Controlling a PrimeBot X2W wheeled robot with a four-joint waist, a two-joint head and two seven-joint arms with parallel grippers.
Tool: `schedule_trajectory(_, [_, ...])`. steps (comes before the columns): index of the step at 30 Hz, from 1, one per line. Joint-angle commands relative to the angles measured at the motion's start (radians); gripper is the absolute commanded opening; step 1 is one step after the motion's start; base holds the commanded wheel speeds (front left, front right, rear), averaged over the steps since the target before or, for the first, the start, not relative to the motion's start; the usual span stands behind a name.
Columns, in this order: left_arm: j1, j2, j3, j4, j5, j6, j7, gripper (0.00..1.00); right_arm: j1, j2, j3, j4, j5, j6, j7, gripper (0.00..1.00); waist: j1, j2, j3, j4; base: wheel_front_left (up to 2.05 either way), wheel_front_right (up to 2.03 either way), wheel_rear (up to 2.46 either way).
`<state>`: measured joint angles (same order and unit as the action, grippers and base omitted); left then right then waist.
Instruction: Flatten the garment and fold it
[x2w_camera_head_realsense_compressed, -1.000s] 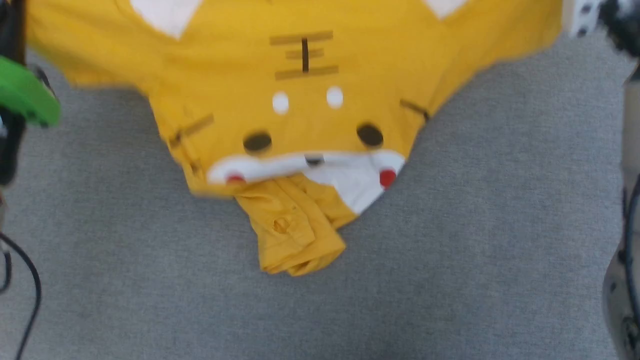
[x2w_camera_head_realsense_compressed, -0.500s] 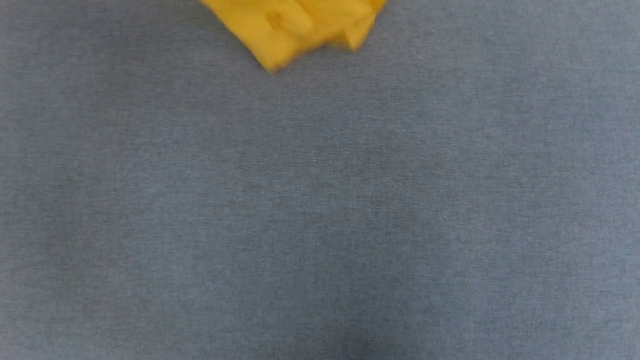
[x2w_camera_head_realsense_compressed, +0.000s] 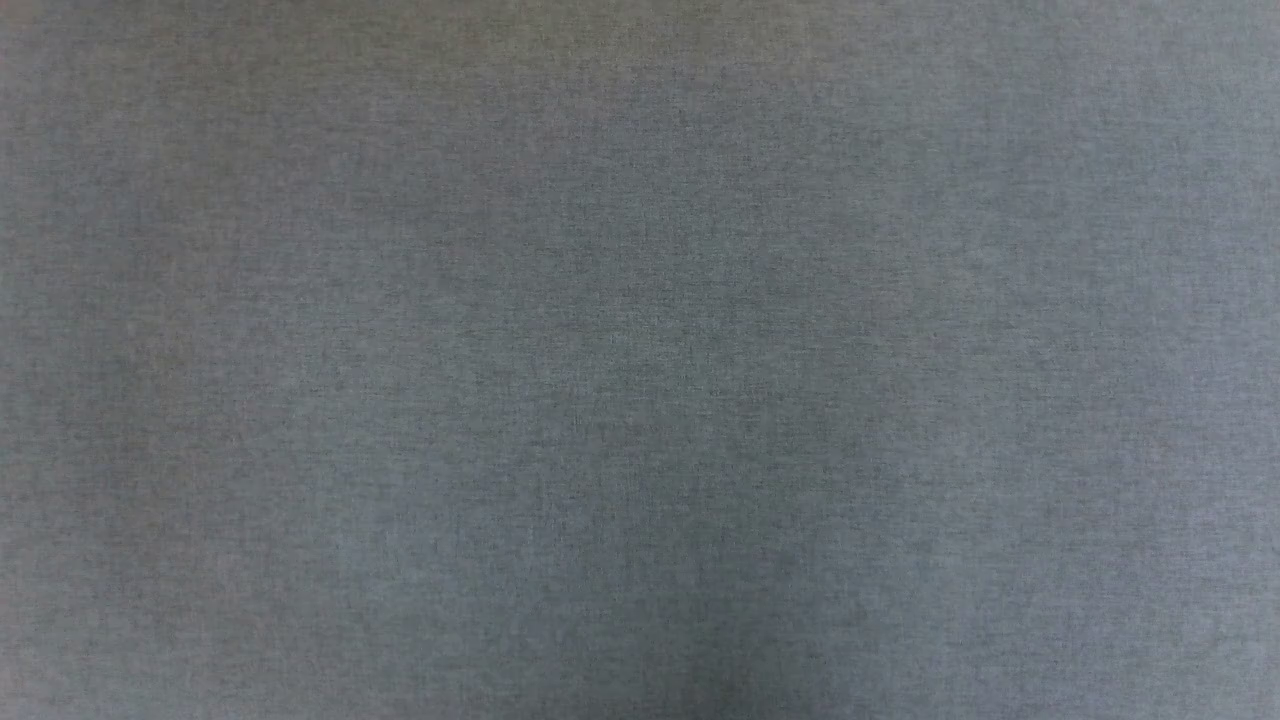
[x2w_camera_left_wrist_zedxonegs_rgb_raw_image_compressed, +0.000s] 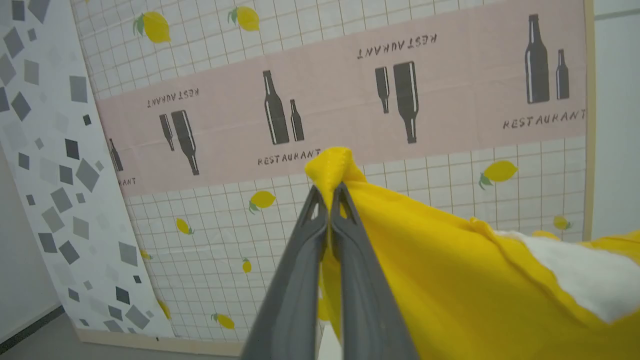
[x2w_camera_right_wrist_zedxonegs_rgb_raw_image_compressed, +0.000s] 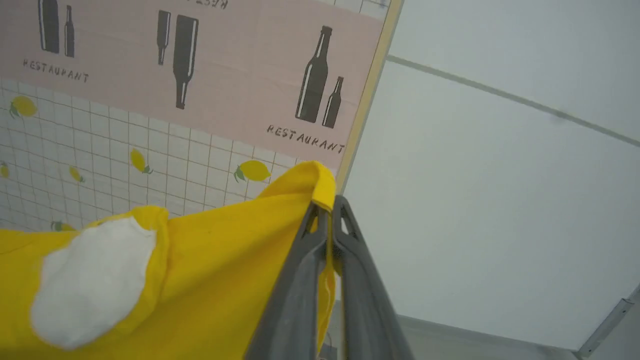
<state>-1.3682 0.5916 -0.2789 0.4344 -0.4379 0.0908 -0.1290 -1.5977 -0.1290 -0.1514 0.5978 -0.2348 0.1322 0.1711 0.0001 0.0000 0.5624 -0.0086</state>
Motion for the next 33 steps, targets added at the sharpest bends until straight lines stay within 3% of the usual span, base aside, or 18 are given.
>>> schedule_trajectory(1, [0.056, 0.003, -0.008, 0.015, -0.014, -0.010, 0.005, 0.00, 0.050, -0.007, 0.007, 0.021, 0.022, -0.002, -0.013, 0.00, -0.0001, 0.0000, -0.010, 0.004, 0.00, 0.00, 0.00])
schedule_trajectory(9, [0.425, 0.002, -0.037, 0.027, -0.099, -0.037, 0.052, 0.00, 0.350, -0.034, 0.101, 0.083, 0.232, -0.002, 0.007, 0.00, -0.0001, 0.0000, -0.125, 0.028, 0.00, 0.00, 0.00])
schedule_trajectory(12, [0.608, -0.011, -0.025, -0.025, -0.178, -0.040, 0.086, 0.00, 0.520, -0.051, 0.146, 0.037, 0.357, -0.002, 0.068, 0.00, -0.0001, 0.0000, -0.195, 0.041, 0.00, 0.00, 0.00])
schedule_trajectory(16, [0.832, -0.009, -0.018, -0.115, -0.265, -0.039, 0.149, 0.00, 0.776, -0.087, 0.138, -0.120, 0.508, -0.002, 0.191, 0.00, -0.0001, 0.0000, -0.266, 0.059, 0.00, 0.00, 0.00])
schedule_trajectory(21, [1.095, -0.005, 0.001, -0.260, -0.353, 0.023, 0.218, 0.00, 1.123, -0.083, 0.081, -0.381, 0.557, -0.002, 0.346, 0.00, -0.0001, 0.0000, -0.335, 0.058, 0.00, 0.00, 0.00])
schedule_trajectory(25, [1.273, 0.003, 0.012, -0.358, -0.391, 0.095, 0.265, 0.00, 1.347, -0.017, 0.000, -0.561, 0.522, -0.002, 0.451, 0.00, -0.0001, 0.0000, -0.371, 0.056, 0.00, 0.00, 0.00])
schedule_trajectory(29, [1.418, -0.005, 0.026, -0.436, -0.415, 0.165, 0.276, 0.00, 1.525, 0.055, -0.094, -0.697, 0.485, -0.002, 0.546, 0.00, -0.0001, 0.0000, -0.403, 0.060, 0.00, 0.00, 0.00])
schedule_trajectory(33, [1.518, -0.008, 0.018, -0.474, -0.422, 0.204, 0.288, 0.00, 1.673, 0.077, -0.170, -0.786, 0.480, -0.002, 0.625, 0.00, -0.0001, 0.0000, -0.426, 0.068, 0.00, 0.00, 0.00])
